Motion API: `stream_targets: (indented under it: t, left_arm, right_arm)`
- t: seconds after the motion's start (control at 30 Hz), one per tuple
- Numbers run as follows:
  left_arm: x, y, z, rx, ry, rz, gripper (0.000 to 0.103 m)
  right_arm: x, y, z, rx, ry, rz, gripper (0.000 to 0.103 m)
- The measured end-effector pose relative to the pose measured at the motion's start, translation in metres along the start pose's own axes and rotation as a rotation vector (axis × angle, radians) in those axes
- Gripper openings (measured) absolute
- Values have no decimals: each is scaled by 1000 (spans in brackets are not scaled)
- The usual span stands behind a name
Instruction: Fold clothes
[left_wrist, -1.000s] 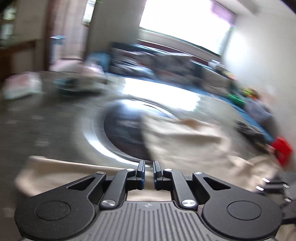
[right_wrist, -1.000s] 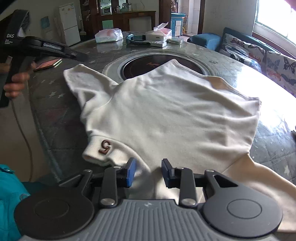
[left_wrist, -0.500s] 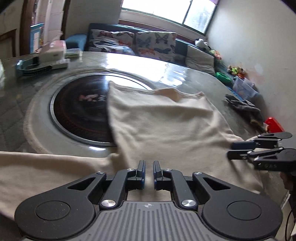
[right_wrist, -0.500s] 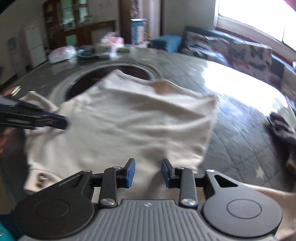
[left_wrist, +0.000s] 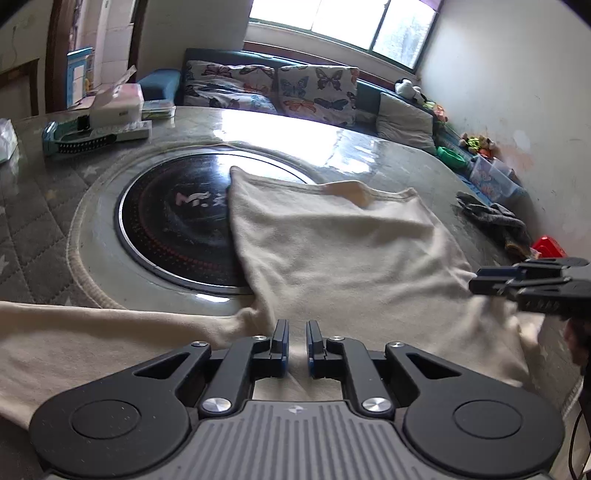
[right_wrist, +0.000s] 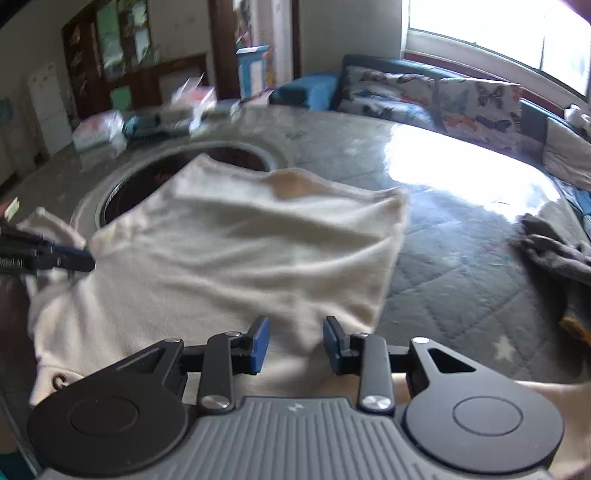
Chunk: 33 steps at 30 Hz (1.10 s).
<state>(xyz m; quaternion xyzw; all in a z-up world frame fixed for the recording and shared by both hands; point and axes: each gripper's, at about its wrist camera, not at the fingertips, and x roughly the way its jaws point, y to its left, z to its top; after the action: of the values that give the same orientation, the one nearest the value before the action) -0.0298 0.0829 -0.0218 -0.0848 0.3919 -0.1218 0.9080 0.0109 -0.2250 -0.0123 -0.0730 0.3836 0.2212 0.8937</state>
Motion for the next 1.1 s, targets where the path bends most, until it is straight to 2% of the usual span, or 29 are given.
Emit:
stream_targets:
  t: [0.07, 0.37, 0.5, 0.7, 0.9, 0.97, 1.1]
  left_arm:
    - [-1, -13, -1, 34, 5, -24, 11]
    - [11, -97, -8, 228, 45, -188, 12]
    - [20, -126, -12, 283, 68, -229, 14]
    - [31, -150, -17, 317, 100, -246, 14]
    - [33, -158, -19, 328, 117, -242, 14]
    - [33, -159, -18, 329, 116, -241, 14]
    - [32, -163, -17, 334, 113, -240, 21]
  right_arm:
    - [-16, -12, -4, 27, -20, -39, 32]
    - [-77, -104, -59, 269, -43, -381, 32]
    - [-88, -140, -82, 373, -43, -468, 32]
    - [-83, -162, -99, 455, -42, -444, 32]
    - [-78, -163, -103, 478, -64, -429, 20]
    - [-77, -166, -102, 489, -71, -424, 20]
    - [-75, -168, -101, 496, -85, -424, 21]
